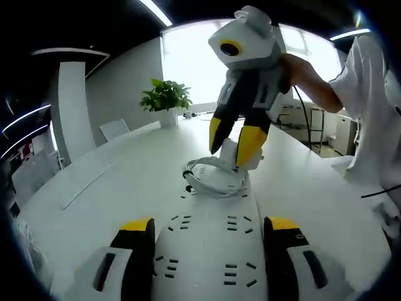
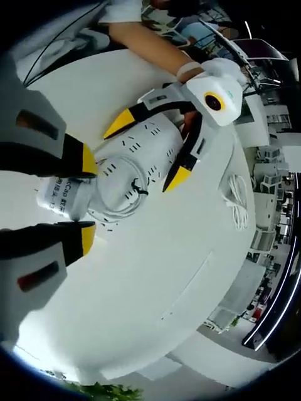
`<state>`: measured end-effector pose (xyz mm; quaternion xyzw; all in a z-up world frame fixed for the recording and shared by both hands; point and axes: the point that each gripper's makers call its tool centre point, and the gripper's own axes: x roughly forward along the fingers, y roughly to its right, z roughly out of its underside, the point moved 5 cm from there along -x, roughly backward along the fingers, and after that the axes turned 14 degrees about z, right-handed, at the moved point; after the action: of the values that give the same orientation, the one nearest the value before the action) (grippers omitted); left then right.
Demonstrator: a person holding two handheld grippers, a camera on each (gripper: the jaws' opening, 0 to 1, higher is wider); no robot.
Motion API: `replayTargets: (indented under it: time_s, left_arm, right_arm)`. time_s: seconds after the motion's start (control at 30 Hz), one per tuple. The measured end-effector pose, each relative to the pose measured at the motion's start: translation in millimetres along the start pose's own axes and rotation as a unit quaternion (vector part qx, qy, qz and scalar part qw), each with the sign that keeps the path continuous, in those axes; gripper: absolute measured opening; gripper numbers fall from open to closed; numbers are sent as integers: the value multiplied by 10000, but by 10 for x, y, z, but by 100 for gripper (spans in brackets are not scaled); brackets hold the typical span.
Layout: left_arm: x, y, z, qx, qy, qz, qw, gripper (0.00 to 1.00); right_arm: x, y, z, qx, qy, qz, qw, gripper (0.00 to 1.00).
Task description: Straighten the power strip on the desk, plug the charger into it
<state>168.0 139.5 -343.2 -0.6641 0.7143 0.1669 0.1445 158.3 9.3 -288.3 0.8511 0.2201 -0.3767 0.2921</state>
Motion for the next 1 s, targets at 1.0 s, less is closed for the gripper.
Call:
replayTargets:
  time_s: [1.0]
  left_arm:
    - [24,-25,-9,16,3,-11,10000,72]
  right_arm:
    - [-227,259,120,2451,2012,40,9484,24]
